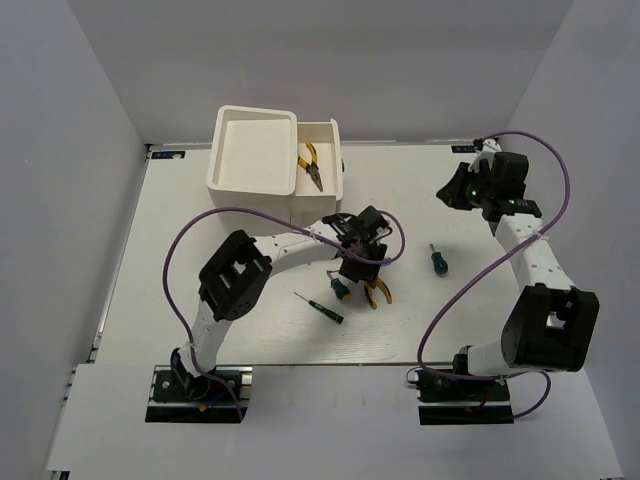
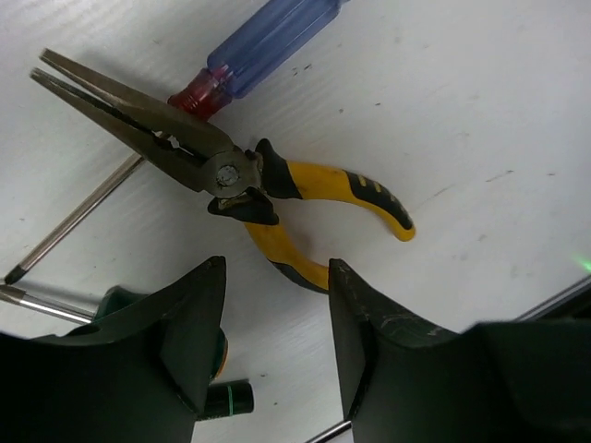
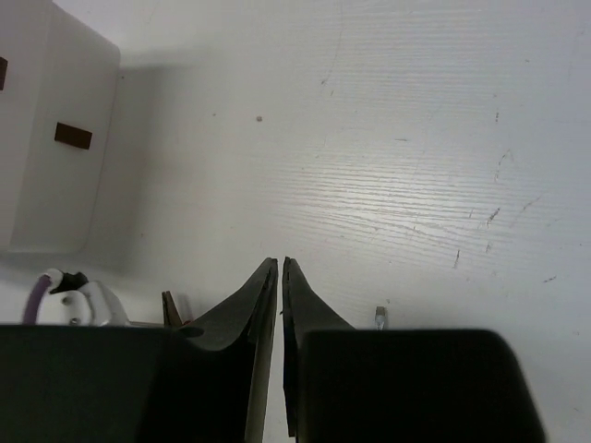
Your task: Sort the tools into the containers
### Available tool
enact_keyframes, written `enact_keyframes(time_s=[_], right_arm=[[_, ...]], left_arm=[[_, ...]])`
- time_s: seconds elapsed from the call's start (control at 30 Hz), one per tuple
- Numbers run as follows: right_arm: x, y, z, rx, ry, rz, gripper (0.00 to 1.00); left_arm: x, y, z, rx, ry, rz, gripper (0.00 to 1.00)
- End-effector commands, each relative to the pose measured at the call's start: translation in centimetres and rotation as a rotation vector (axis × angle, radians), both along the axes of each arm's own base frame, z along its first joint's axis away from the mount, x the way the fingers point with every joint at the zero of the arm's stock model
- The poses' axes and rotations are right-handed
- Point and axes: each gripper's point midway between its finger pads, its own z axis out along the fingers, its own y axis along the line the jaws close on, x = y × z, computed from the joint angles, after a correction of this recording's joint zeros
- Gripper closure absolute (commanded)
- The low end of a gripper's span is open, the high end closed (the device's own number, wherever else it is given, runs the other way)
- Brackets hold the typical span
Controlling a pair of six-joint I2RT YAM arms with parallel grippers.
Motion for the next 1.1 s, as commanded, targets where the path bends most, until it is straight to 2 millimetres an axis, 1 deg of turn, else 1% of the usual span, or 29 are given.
enact_keyframes(time_s=[0.0,0.03,0.07,0.1,0.13,0.17,0.2,0.23,0.27,0.3,0.33,0.37,0.4,0.43,0.47,0.5,0.53,0.6,0.63,0.67,0.7,0.77,0.83,0.87,0.9,0.97,1.0,1.03,1.07], right_arm=[[0.0,-0.3,0.8,0.04,-0.025,-0.004,0.88],[-0.2,-0.3,0.8,0.048,-0.025,-0.003,0.88],[-0.3,-0.3,0.7,0.059,-0.019,0.002,0.88],[-0.2,-0.5,0.7,0.064,-0.019,-0.005,0.88],[-0.3,-0.5,0.6,0.071,-0.015,-0.006,0.88],[-0.4,-0.6,0.9,0.079,-0.019,-0.007,0.88],[-0.4,-0.8,0.9,0.083,-0.019,-0.013,0.88],[-0.6,-0.8,0.6,0.091,-0.009,-0.013,0.88],[-0.7,-0.8,0.5,0.092,-0.007,-0.01,0.88],[-0.8,-0.9,0.8,0.097,-0.016,-0.012,0.88],[-0.9,-1.0,0.6,0.099,-0.011,-0.012,0.88],[-1.0,-1.0,0.5,0.103,-0.007,-0.013,0.89],[-1.1,-0.9,0.7,0.107,-0.013,-0.01,0.89],[-1.1,-1.1,0.7,0.111,-0.011,-0.015,0.89],[-1.2,-1.1,0.7,0.118,-0.01,-0.013,0.91],[-1.2,-1.2,0.5,0.12,-0.004,-0.015,0.91],[-1.3,-1.2,0.8,0.124,-0.011,-0.014,0.91],[-1.4,-1.2,0.8,0.129,-0.01,-0.011,0.91],[-1.4,-1.2,0.8,0.132,-0.009,-0.014,0.91],[-1.4,-1.2,0.9,0.135,-0.012,-0.01,0.91],[-1.5,-1.3,0.8,0.137,-0.007,-0.013,0.92],[-1.6,-1.4,0.9,0.139,-0.009,-0.011,0.92],[-1.7,-1.4,1.0,0.14,-0.014,-0.008,0.92],[-1.7,-1.4,1.0,0.139,-0.015,-0.004,0.92],[-1.8,-1.5,1.0,0.139,-0.014,-0.007,0.92],[-1.9,-1.6,0.8,0.137,-0.01,-0.007,0.92],[-1.9,-1.6,0.6,0.137,-0.006,-0.008,0.92],[-1.9,-1.7,0.7,0.134,-0.011,-0.006,0.92],[-2.0,-1.6,0.7,0.136,-0.011,-0.004,0.92]], left_arm=[[-0.2,-1.0,1.8,-0.011,-0.038,-0.013,0.41],[-0.3,-0.6,0.4,0.026,-0.024,-0.009,0.43],[-0.4,-0.9,0.2,0.033,-0.035,-0.022,0.43],[-0.4,-0.8,-0.2,0.04,-0.03,-0.022,0.47],[-0.6,-0.7,-0.3,0.059,-0.04,-0.022,0.48],[-0.7,-0.6,-1.0,0.07,-0.033,-0.023,0.48],[-0.3,-0.7,-1.2,0.079,-0.042,-0.017,0.52],[-0.4,-0.7,-1.0,0.091,-0.057,-0.017,0.54],[-0.6,-0.4,-1.6,0.111,-0.044,-0.018,0.58],[-0.7,-0.5,-1.7,0.125,-0.053,-0.02,0.66],[-0.2,-0.5,-1.2,0.131,-0.077,-0.019,0.71],[-0.7,-0.4,-1.5,0.157,-0.073,-0.027,0.75],[-0.3,-0.2,-1.3,0.172,-0.088,-0.018,0.77],[-0.2,-0.4,-1.4,0.171,-0.093,-0.026,0.83],[-0.6,-0.3,-1.5,0.186,-0.094,-0.034,0.87],[-0.4,-0.3,-1.1,0.189,-0.104,-0.03,0.91],[-0.4,-0.3,-1.1,0.191,-0.107,-0.038,0.96],[0.0,-0.9,0.5,0.155,-0.13,-0.034,1.0],[0.1,-1.1,0.8,0.147,-0.135,-0.033,1.0],[0.2,-1.2,1.8,0.134,-0.143,-0.031,1.0],[0.5,-1.7,3.4,0.104,-0.162,-0.028,1.0],[0.9,-2.3,5.8,0.061,-0.189,-0.023,1.0],[1.8,-3.0,10.0,0.002,-0.252,-0.002,1.0],[2.2,-3.2,11.6,-0.02,-0.276,0.008,1.0],[3.0,-3.8,14.4,-0.063,-0.326,0.028,1.0],[4.0,-3.1,17.7,-0.093,-0.373,0.065,1.0],[5.1,-3.0,20.1,-0.131,-0.413,0.094,1.0],[5.9,-2.3,21.7,-0.142,-0.448,0.115,1.0],[6.7,-2.0,22.9,-0.15,-0.481,0.134,1.0]])
